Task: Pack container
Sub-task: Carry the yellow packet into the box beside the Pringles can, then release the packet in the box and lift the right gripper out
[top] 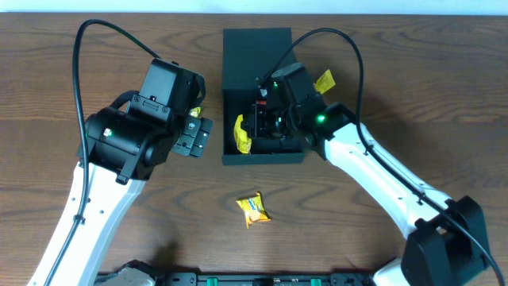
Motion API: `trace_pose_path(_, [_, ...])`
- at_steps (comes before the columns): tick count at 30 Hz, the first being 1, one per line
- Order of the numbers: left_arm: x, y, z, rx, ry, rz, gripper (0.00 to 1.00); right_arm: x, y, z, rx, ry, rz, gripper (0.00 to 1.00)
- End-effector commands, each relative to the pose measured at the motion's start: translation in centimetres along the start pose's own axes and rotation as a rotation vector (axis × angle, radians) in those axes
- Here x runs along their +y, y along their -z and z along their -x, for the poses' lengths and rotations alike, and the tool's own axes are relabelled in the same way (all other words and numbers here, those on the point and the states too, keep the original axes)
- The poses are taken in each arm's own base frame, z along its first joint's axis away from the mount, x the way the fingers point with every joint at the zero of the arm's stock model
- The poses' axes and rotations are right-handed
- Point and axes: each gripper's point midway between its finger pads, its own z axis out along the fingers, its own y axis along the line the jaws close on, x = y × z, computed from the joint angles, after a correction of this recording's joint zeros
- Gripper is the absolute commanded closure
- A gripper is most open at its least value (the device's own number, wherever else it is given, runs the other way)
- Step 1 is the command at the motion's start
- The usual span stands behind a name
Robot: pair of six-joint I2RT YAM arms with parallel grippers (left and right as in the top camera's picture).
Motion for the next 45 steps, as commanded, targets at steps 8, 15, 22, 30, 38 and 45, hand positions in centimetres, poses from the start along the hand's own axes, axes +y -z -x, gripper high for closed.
trace_pose_path(8, [0.4,0.0,0.1,0.002,-0.01,0.018,0.05,-2.3,-0.6,-0.7,-0.058,-0.107,-0.116,0.99])
trace_pose_path(15, [0.4,0.0,0.1,0.003,-0.009,0.018,0.05,-4.9,-1.2,-1.8,-0.061,-0.176,-0.192,0.99])
trace_pose_path(22, [0.3,0.0,0.1,0.003,-0.009,0.016,0.05,-8.9,-1.0,-3.1,-0.067,-0.163,-0.35,0.98])
trace_pose_path(30, [0.3,0.0,0.1,0.003,-0.009,0.015,0.05,-11.1,0.1,-1.9,-0.117,-0.101,-0.455,0.98])
trace_pose_path(38, [0.3,0.0,0.1,0.003,-0.009,0.015,0.05,-12.9,1.2,-0.3,-0.159,-0.051,-0.509,0.98])
trace_pose_path(45, [0.3,0.0,0.1,0.002,-0.009,0.015,0.05,-13.6,1.8,0.9,-0.192,-0.017,-0.53,0.95])
